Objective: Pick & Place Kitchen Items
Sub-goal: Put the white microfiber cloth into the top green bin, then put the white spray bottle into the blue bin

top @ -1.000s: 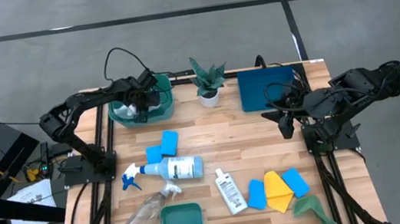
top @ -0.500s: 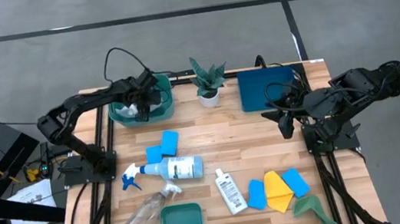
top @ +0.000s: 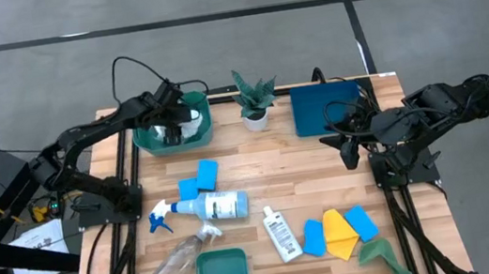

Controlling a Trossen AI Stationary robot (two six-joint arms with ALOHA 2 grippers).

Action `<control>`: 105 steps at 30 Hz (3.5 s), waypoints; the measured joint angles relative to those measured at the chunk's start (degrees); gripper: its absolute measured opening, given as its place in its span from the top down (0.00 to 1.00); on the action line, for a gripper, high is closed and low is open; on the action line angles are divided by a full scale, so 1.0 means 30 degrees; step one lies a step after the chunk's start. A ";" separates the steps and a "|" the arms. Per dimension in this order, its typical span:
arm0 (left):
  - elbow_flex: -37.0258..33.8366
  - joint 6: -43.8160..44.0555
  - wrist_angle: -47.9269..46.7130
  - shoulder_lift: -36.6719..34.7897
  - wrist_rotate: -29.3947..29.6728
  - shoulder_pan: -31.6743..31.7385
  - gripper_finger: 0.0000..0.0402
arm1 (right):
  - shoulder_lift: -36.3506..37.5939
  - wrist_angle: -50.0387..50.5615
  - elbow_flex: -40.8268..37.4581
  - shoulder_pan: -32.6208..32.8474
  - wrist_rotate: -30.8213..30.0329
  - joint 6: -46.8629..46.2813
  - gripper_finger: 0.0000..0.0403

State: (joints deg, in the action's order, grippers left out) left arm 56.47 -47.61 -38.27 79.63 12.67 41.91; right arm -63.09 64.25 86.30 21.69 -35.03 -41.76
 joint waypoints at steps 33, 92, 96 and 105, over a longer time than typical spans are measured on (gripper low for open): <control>0.0007 1.7480 0.2685 0.0865 -0.1407 0.0117 0.98 | 0.0000 -0.0135 0.0000 0.0011 0.0007 -0.0095 0.54; 0.0007 2.9592 -0.0101 -0.9681 -0.5209 -0.8387 0.58 | 0.0000 -0.0132 0.0007 0.0015 -0.0335 0.0058 0.54; 0.0007 3.3105 -0.1297 -0.9595 -0.5188 -1.0037 0.58 | 0.0000 -0.0136 0.0007 0.0012 -0.0335 0.0056 0.54; 0.0016 4.3298 -0.2905 -0.8846 -0.3744 -1.4511 0.57 | 0.0007 -0.0131 0.0007 0.0007 -0.0335 -0.0244 0.54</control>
State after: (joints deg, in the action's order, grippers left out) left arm 56.52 82.29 -46.99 53.09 1.44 -1.62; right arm -63.07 63.86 86.32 21.71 -36.03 -42.49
